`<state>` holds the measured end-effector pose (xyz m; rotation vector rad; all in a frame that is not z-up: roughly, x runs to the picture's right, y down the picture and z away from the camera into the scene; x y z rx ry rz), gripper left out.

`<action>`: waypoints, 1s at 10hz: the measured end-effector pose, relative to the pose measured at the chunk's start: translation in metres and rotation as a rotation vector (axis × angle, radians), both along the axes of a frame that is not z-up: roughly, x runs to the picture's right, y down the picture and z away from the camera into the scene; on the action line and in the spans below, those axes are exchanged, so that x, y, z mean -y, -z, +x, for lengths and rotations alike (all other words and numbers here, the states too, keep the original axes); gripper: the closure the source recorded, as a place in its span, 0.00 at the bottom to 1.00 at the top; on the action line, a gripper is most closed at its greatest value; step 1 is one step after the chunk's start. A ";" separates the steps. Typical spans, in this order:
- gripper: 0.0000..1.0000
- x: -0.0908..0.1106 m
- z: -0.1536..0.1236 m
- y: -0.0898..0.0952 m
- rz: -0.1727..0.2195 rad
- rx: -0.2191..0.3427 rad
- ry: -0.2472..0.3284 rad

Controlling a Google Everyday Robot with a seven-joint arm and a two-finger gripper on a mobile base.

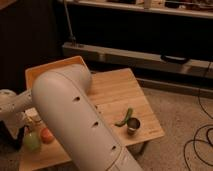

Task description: Place fork in tray

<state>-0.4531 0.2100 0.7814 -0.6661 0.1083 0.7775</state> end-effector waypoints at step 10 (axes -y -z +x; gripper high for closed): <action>0.37 -0.007 0.001 -0.028 -0.028 -0.021 0.008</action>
